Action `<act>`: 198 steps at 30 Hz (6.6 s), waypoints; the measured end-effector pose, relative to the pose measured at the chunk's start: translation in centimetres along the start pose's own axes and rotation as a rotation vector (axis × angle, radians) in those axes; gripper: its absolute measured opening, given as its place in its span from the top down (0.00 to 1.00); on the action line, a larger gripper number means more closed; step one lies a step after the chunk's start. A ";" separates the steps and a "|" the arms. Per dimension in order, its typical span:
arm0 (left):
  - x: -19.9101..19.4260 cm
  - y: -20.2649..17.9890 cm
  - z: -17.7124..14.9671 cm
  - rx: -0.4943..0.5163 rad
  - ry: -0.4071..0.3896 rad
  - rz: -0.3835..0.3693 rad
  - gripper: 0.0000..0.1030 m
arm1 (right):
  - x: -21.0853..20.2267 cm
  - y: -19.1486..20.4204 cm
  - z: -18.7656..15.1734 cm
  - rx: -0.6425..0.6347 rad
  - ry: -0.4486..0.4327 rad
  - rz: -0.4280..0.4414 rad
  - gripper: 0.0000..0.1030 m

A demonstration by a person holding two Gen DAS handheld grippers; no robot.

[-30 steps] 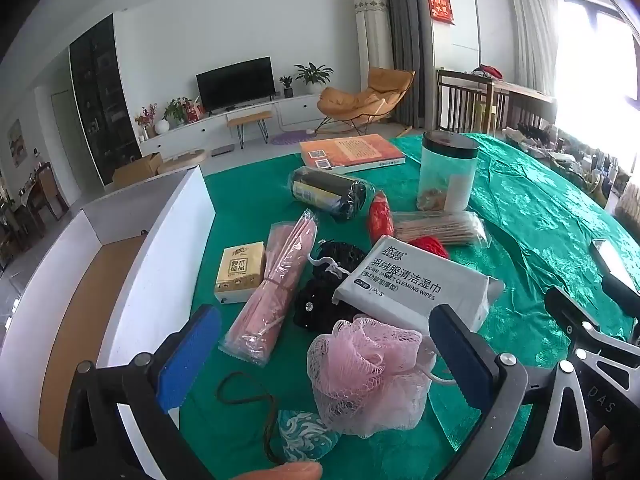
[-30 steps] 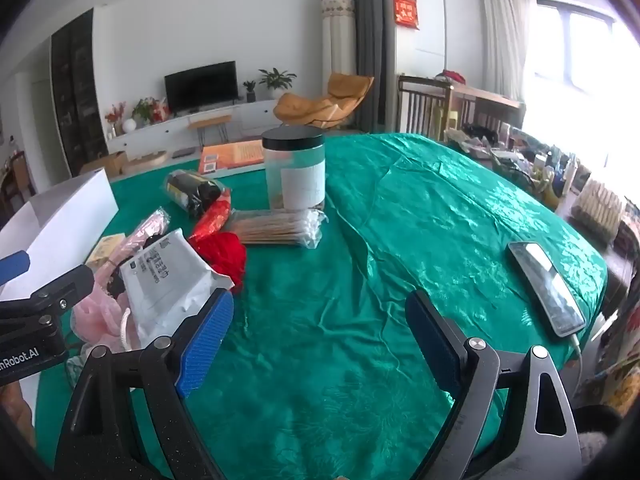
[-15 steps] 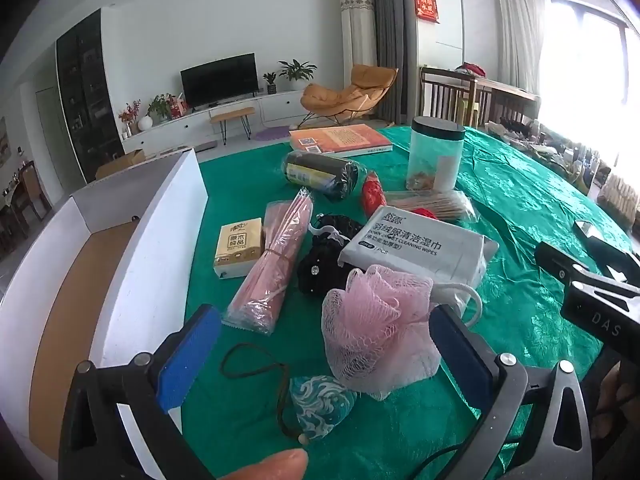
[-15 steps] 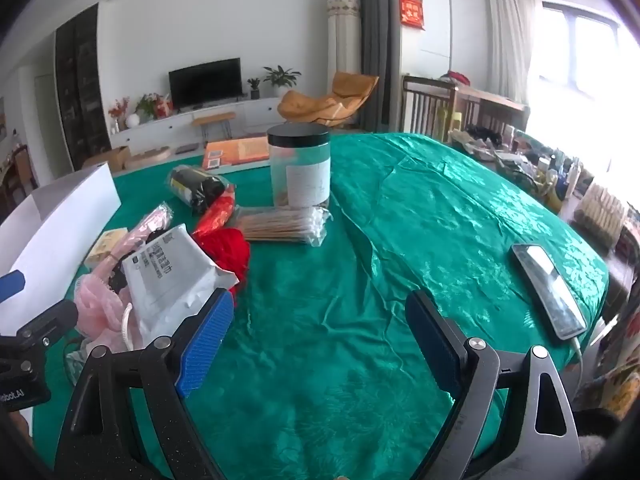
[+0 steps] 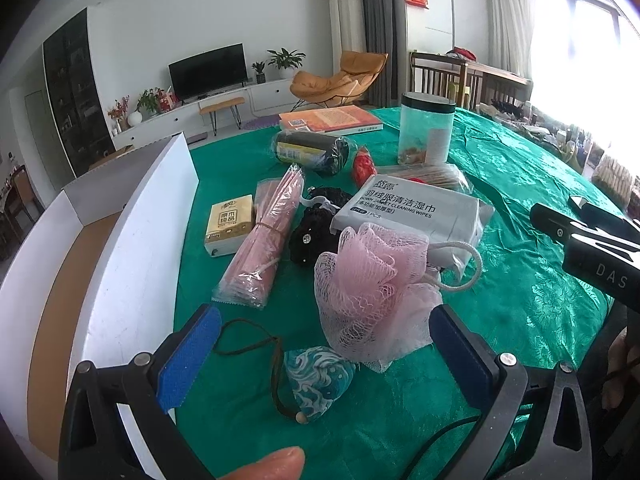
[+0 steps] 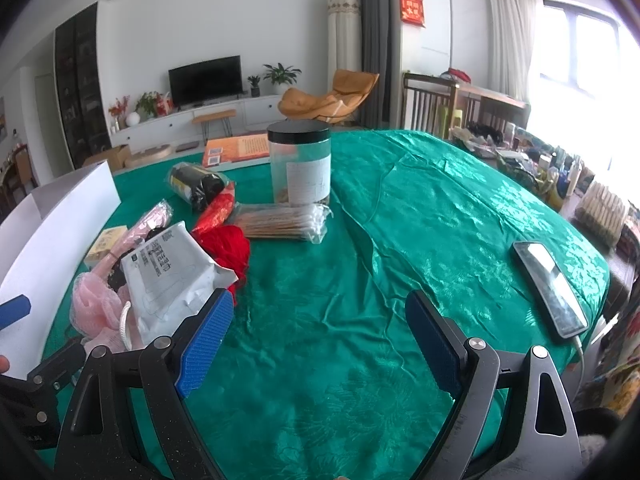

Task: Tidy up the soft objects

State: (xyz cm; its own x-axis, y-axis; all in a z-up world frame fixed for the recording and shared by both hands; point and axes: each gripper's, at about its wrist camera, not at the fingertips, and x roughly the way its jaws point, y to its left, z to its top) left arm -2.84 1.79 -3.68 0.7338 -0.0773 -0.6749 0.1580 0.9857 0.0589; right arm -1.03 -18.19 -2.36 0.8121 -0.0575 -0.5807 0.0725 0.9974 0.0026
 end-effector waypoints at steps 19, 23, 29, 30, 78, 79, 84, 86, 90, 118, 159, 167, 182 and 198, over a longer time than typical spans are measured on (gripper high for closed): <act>0.2 0.5 -1.2 -0.007 0.035 -0.027 0.00 | 0.4 -0.3 -0.3 0.017 0.010 0.009 0.13; 0.3 0.9 -1.4 -0.011 0.040 -0.031 0.00 | 0.8 -0.7 -0.4 0.047 0.028 0.019 0.13; 0.0 1.0 -1.6 0.007 0.037 -0.057 0.00 | 0.6 -0.5 -0.3 0.044 0.030 0.087 0.13; 0.0 0.9 -1.7 0.020 0.039 -0.059 0.00 | 0.7 -0.5 -0.2 0.044 0.032 0.122 0.13; 6.0 1.2 -2.0 0.091 0.279 -0.075 0.23 | 11.8 -5.5 0.7 -0.152 0.604 0.139 0.20; 6.0 1.1 -2.0 0.089 0.278 -0.115 0.46 | 11.6 -5.9 0.8 -0.148 0.608 0.163 0.22; 5.0 1.5 -1.6 0.035 0.241 -0.141 0.55 | 9.9 -8.9 1.5 -0.044 0.573 0.184 0.34; 4.1 1.9 -1.3 -0.010 0.221 -0.165 0.55 | 8.9 -10.6 1.9 0.051 0.532 0.205 0.34; 1.7 3.5 0.0 -0.096 0.179 -0.224 0.55 | 7.5 -13.1 1.7 0.143 0.507 0.172 0.34; -8.5 30.2 -5.9 -0.513 0.114 0.350 0.10 | -4.9 30.0 6.2 -0.265 0.446 1.001 0.23; 11.1 -0.5 1.5 -0.029 0.201 -0.071 0.00 | 15.4 -11.3 2.1 0.272 0.278 -0.193 0.23; 11.2 -0.5 1.6 -0.029 0.201 -0.071 0.00 | 17.3 -13.0 2.5 0.235 0.274 -0.238 0.13; 11.2 -0.5 1.5 -0.028 0.201 -0.070 0.00 | 16.7 -12.8 2.3 0.238 0.274 -0.234 0.13; 11.2 -0.5 1.6 -0.028 0.200 -0.070 0.00 | 16.6 -12.7 2.3 0.237 0.274 -0.233 0.12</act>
State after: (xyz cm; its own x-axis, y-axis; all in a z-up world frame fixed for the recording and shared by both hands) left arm 6.30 0.20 -10.09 0.5751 -0.1175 -0.8096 0.1835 0.9829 -0.0123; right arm 12.90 -31.91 -10.16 0.5770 -0.2347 -0.7823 0.3927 0.9196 0.0138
